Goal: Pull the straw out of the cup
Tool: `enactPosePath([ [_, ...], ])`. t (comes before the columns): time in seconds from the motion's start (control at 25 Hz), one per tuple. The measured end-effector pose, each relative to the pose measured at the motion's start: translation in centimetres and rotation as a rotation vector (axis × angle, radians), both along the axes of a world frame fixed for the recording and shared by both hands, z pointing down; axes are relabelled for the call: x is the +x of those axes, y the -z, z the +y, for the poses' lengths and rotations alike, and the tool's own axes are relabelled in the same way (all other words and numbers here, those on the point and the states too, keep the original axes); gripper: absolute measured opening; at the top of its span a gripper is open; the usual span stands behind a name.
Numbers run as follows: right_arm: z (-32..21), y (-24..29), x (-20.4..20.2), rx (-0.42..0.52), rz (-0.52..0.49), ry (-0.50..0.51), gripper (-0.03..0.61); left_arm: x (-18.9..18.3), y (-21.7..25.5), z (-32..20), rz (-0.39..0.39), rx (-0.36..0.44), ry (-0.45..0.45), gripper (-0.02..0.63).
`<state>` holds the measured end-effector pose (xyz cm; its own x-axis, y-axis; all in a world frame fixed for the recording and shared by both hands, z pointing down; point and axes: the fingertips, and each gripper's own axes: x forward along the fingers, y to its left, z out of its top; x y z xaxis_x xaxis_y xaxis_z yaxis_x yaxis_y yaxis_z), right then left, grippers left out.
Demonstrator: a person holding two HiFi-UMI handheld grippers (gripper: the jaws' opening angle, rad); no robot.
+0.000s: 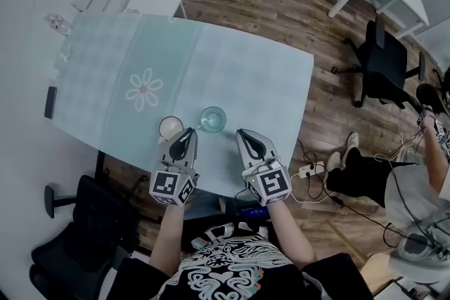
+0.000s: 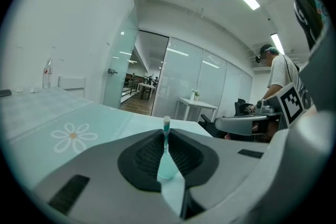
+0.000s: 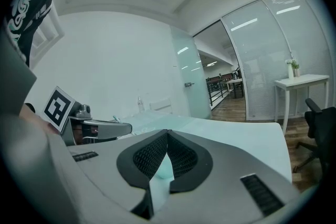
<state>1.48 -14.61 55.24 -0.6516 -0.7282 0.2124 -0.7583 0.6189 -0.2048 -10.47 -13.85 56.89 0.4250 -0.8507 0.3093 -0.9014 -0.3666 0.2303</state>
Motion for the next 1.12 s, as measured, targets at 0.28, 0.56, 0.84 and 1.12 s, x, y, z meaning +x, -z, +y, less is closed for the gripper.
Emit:
enactPosePath([
  [0.28, 0.1, 0.4, -0.3, 0.003, -0.005, -0.007, 0.025, -0.3, 0.4, 0.1, 0.001, 0.004, -0.012, 0.010],
  [0.56, 0.4, 0.8, -0.6, 0.009, -0.011, -0.008, 0.025, -0.5, 1.0, 0.4, 0.001, 0.017, -0.015, 0.011],
  [0.84, 0.8, 1.3, -1.1, 0.013, -0.017, -0.010, 0.025, -0.8, 1.4, 0.8, 0.000, 0.023, -0.018, 0.011],
  [1.12, 1.1, 1.8, -1.1, 0.013, -0.031, -0.016, 0.025, -1.0, 2.1, 1.2, -0.003, 0.031, -0.017, 0.011],
])
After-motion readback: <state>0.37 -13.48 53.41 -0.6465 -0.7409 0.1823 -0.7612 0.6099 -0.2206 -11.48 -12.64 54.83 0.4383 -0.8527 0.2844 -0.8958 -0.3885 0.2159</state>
